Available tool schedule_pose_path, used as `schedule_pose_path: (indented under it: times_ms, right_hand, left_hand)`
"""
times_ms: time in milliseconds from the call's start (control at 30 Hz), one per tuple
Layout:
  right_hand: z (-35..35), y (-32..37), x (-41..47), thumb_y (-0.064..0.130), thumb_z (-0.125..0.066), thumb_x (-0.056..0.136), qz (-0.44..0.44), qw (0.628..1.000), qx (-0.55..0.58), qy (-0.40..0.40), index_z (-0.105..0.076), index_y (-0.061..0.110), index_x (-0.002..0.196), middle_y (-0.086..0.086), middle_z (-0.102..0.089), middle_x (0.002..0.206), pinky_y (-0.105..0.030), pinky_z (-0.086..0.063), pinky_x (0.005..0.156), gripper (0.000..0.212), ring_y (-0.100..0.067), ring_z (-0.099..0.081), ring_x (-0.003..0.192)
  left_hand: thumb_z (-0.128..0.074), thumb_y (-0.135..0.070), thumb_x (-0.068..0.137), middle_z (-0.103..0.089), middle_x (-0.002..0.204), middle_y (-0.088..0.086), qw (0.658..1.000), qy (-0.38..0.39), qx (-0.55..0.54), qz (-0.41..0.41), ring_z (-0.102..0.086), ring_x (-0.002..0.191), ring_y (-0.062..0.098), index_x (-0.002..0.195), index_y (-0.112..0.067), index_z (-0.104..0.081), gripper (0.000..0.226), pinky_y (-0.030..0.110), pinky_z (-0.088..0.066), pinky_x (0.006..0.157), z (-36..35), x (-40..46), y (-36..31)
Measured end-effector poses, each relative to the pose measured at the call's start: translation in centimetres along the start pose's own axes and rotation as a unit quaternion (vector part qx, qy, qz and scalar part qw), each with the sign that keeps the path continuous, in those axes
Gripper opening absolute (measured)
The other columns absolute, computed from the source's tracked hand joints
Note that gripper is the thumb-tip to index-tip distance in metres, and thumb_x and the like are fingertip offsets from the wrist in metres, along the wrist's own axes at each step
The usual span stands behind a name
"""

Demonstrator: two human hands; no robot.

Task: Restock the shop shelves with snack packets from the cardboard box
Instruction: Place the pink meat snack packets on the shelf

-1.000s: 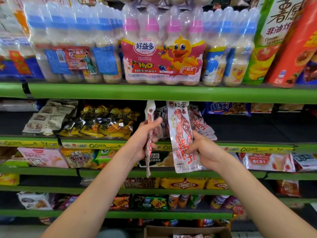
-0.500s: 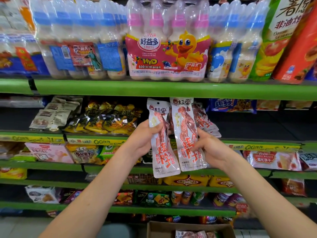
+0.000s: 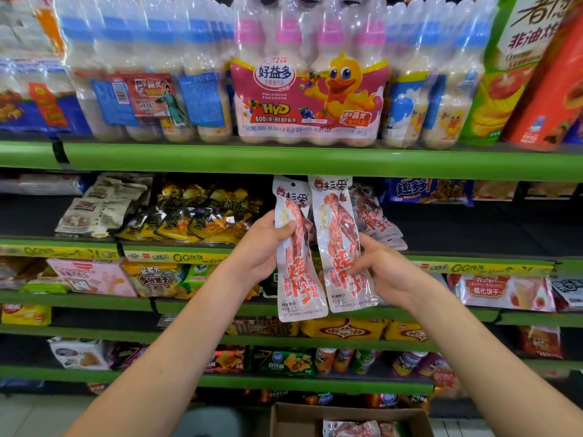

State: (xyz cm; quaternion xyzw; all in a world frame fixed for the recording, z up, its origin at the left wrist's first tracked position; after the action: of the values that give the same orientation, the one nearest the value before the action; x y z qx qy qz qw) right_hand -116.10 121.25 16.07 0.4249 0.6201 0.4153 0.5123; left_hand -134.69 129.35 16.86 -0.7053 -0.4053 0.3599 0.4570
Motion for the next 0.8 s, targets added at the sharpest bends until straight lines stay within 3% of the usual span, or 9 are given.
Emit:
schedule_pose_path:
  times_ms: [100, 267, 367, 533, 600, 700, 800]
  right_hand:
    - [-0.1, 0.0, 0.0, -0.019, -0.05, 0.078, 0.001, 1.0, 0.006, 0.004, -0.059, 0.027, 0.126, -0.009, -0.072, 0.116, -0.048, -0.049, 0.097, 0.067, -0.031, -0.063, 0.116]
    - [-0.1, -0.1, 0.2, -0.008, -0.054, 0.082, 0.0, 0.999, 0.029, 0.019, -0.073, 0.034, 0.105, -0.009, -0.072, 0.117, -0.044, -0.053, 0.087, 0.052, -0.028, -0.067, 0.109]
    - [0.0, -0.3, 0.3, 0.001, -0.057, 0.086, -0.001, 0.999, 0.04, 0.027, -0.073, 0.032, 0.107, -0.008, -0.072, 0.117, -0.04, -0.055, 0.083, 0.04, -0.023, -0.07, 0.102]
    - [0.4, -0.7, 0.4, 0.006, -0.067, 0.086, -0.001, 1.0, 0.027, 0.015, -0.074, 0.029, 0.106, -0.008, -0.072, 0.118, -0.047, -0.05, 0.095, 0.032, -0.028, -0.068, 0.11]
    - [0.9, -0.6, 0.2, 0.01, -0.074, 0.081, -0.002, 1.0, 0.004, -0.013, -0.073, 0.025, 0.108, -0.007, -0.074, 0.113, -0.046, -0.052, 0.091, 0.031, -0.027, -0.07, 0.105]
    - [2.7, 0.3, 0.2, 0.015, -0.078, 0.078, -0.006, 0.994, -0.044, -0.099, -0.065, 0.017, 0.116, -0.003, -0.077, 0.099, -0.037, -0.054, 0.078, 0.039, -0.02, -0.074, 0.088]
    - [4.9, 1.9, 0.8, 0.011, -0.076, 0.081, 0.001, 0.982, -0.073, -0.176, -0.06, 0.01, 0.121, -0.003, -0.078, 0.087, -0.038, -0.056, 0.074, 0.043, -0.02, -0.074, 0.077]
  left_hand:
    - [-0.049, -0.006, 0.102, -0.073, 0.114, 0.01, 1.0, 0.0, 0.003, 0.003, -0.071, 0.101, 0.027, 0.126, -0.017, -0.059, 0.029, 0.043, -0.059, 0.078, -0.1, 0.0, -0.1]
    - [-0.048, -0.006, 0.102, -0.071, 0.12, 0.01, 1.0, -0.005, 0.006, 0.007, -0.067, 0.111, 0.031, 0.131, -0.016, -0.056, 0.032, 0.048, -0.057, 0.085, -0.2, 0.0, -0.1]
    - [-0.048, -0.005, 0.102, -0.071, 0.12, 0.009, 1.0, 0.0, 0.006, 0.006, -0.067, 0.111, 0.03, 0.129, -0.017, -0.058, 0.031, 0.048, -0.057, 0.087, -0.3, -0.1, -0.2]
    - [-0.049, -0.004, 0.101, -0.07, 0.121, 0.012, 1.0, -0.004, 0.004, 0.004, -0.066, 0.112, 0.032, 0.129, -0.013, -0.058, 0.031, 0.05, -0.055, 0.091, -0.5, 0.0, -0.1]
    - [-0.051, -0.005, 0.1, -0.07, 0.119, 0.014, 1.0, -0.014, 0.004, 0.004, -0.068, 0.107, 0.031, 0.13, -0.011, -0.057, 0.03, 0.049, -0.056, 0.089, -0.4, 0.2, -0.1]
    - [-0.053, -0.005, 0.099, -0.07, 0.113, 0.018, 0.999, -0.039, 0.026, 0.01, -0.07, 0.09, 0.031, 0.128, -0.008, -0.054, 0.029, 0.043, -0.06, 0.072, -0.1, 1.1, -0.6]
    - [-0.057, 0.002, 0.095, -0.069, 0.101, 0.018, 0.997, -0.068, 0.037, -0.013, -0.07, 0.08, 0.029, 0.127, -0.002, -0.05, 0.033, 0.042, -0.059, 0.072, 0.1, 2.7, -1.9]
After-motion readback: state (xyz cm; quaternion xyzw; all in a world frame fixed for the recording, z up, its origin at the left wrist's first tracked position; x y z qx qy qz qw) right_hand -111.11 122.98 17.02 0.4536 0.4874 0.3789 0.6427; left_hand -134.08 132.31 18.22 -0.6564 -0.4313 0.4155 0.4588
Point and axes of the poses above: each hand's wrist, its own x-axis towards the middle knuckle, its own z-axis out of the back of the hand, y = z × x, the point moved 4 cm from there along x, towards the middle knuckle
